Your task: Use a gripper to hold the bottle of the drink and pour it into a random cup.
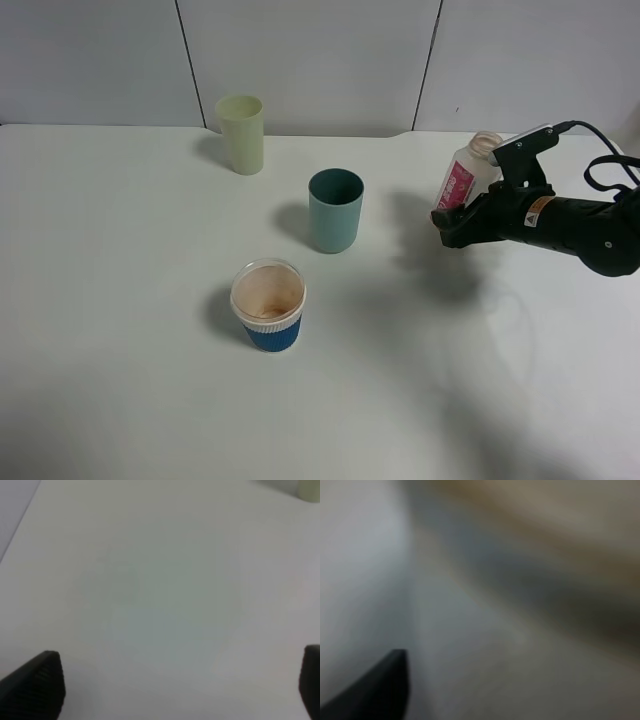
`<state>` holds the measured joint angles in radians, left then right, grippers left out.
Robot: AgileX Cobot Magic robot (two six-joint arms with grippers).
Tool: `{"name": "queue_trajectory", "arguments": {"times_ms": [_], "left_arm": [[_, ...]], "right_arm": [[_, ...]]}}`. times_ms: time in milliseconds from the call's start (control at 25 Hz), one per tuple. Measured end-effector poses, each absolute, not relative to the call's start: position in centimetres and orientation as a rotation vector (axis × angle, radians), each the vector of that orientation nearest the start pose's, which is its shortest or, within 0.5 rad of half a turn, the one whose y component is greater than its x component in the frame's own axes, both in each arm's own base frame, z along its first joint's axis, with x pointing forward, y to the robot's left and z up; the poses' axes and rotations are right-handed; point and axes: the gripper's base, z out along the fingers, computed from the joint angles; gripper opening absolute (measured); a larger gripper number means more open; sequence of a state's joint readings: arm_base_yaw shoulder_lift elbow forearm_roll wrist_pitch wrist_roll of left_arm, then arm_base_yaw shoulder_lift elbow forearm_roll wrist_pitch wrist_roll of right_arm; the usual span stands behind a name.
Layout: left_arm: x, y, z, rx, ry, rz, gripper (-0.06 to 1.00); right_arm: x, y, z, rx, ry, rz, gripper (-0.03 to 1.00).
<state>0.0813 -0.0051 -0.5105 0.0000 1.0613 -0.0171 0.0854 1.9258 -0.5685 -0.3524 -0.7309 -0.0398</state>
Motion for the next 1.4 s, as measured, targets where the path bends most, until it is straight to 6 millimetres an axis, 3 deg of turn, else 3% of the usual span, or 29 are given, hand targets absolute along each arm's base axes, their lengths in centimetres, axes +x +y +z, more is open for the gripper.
{"name": "queue_trajectory", "arguments": {"times_ms": [120, 360, 720, 1000, 1400], "left_arm": [[-0.7, -0.1, 28.0, -0.100, 2.027, 0.040, 0.93], [-0.7, -0.1, 28.0, -0.100, 2.027, 0.040, 0.93], [-0.7, -0.1, 28.0, -0.100, 2.027, 0.040, 0.93], [-0.7, -0.1, 28.0, -0.100, 2.027, 0.040, 0.93], [-0.7, -0.1, 28.0, -0.100, 2.027, 0.040, 0.93]], "right_arm": [[30.1, 4.7, 9.3, -0.547, 2.055, 0.118, 0.81], [30.1, 4.7, 9.7, -0.532, 2.050, 0.125, 0.82], [29.6, 4.5, 12.7, -0.483, 2.076, 0.112, 0.90], [28.3, 3.9, 17.2, -0.380, 2.081, 0.087, 0.98], [23.7, 2.8, 26.8, -0.315, 1.855, -0.002, 0.98]]}}
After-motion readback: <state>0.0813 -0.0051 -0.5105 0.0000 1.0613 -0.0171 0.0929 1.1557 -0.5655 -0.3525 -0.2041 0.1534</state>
